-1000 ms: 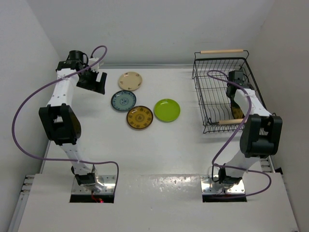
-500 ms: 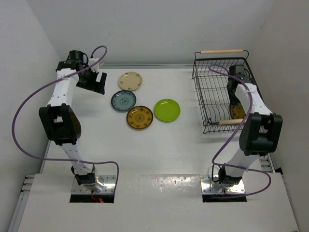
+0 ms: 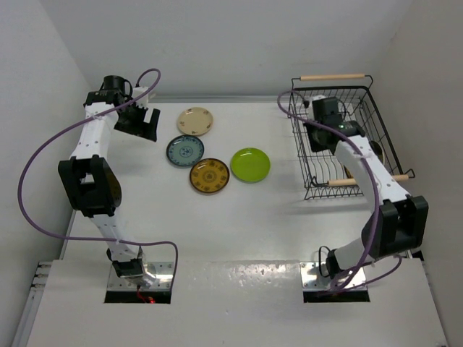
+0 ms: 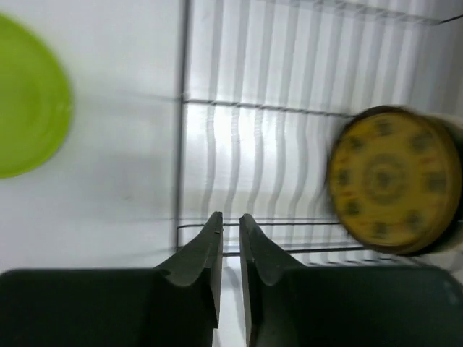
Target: Load the plates into the dish rack
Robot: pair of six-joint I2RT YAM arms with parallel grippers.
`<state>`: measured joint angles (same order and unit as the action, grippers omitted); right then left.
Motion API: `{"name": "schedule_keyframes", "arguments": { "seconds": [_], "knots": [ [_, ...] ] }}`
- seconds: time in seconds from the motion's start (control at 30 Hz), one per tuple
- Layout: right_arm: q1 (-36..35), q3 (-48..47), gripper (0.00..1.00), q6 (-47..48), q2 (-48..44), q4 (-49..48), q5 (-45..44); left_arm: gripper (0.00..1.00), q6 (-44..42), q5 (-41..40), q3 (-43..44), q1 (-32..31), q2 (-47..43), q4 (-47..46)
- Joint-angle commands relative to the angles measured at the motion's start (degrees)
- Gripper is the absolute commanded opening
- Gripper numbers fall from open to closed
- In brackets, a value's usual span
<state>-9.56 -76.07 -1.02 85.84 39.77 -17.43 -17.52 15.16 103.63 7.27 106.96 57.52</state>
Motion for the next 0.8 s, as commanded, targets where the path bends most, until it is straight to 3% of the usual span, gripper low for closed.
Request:
{"name": "schedule_keyframes", "arguments": {
  "seconds": [0.0,0.13,0.47,0.67,0.77],
  "knots": [
    [-2.1,3.7,0.13,-8.6,1.9,-2.5,4.9,0.99,-0.3,0.1,0.9,0.6,-1.7,-0.1],
    [-3.2,3.3,0.04,-14.7,5.0,0.0,3.5,0.99,-0.9,-1.8,0.3,0.6,-3.0,0.5],
    [-5.4,4.3,0.02,-22.3,7.0,-6.3,9.6,0.99,-0.9,-1.3,-0.2,0.6,-3.0,0.5],
    [-5.5,1.5,0.02,-17.5,6.2,-2.5,2.2,0.99,-0.9,-1.8,-1.9,0.6,-2.5,0.5],
    [-5.3,-1.1,0.09,-15.8,4.2,-1.4,-2.3,0.99,-0.9,-2.3,-3.0,0.6,-1.2,0.5]
  ]
}}
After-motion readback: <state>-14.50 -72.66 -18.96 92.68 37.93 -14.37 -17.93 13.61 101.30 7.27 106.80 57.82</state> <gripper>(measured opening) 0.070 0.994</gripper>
